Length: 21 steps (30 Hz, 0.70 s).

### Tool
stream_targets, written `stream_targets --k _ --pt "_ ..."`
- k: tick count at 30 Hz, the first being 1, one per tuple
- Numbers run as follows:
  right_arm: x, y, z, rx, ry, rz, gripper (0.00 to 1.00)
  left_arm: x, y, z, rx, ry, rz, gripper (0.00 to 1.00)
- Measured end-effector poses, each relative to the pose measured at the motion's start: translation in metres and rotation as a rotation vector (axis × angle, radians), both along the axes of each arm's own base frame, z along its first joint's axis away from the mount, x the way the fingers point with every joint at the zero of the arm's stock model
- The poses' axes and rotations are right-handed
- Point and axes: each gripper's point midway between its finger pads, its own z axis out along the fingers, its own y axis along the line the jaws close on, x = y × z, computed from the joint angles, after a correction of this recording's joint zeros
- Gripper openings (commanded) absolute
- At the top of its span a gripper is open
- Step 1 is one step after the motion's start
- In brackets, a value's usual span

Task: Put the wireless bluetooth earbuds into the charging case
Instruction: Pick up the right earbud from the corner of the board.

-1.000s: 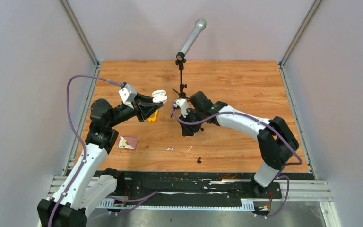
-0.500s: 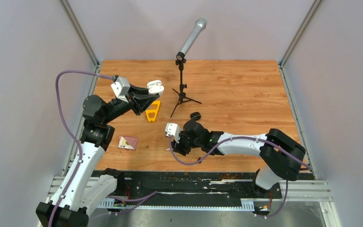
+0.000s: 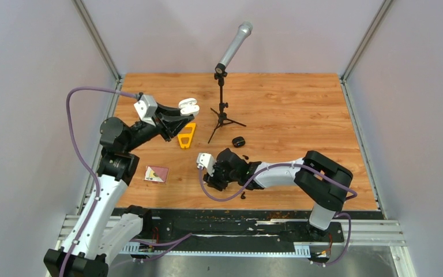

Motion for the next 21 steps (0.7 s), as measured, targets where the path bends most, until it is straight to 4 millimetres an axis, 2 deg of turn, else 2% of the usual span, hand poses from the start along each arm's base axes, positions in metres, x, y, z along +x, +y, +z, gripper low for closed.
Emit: stream_targets --k 6,11,16,21 --pt "0.005 0.009 0.001 0.007 -0.006 0.006 0.34 -0.001 0.0 -0.004 -0.002 0.007 0.0 0.0" --pt "0.004 0.008 -0.006 -0.011 -0.009 0.023 0.34 0.0 0.0 -0.009 -0.001 0.018 0.0 0.0" --pt "0.004 0.008 -0.006 -0.013 -0.021 0.035 0.27 0.0 0.0 -0.01 -0.001 0.019 0.0 0.0" --pt "0.005 0.009 -0.006 -0.015 -0.03 0.045 0.29 0.0 0.0 -0.013 0.0 0.025 0.0 0.0"
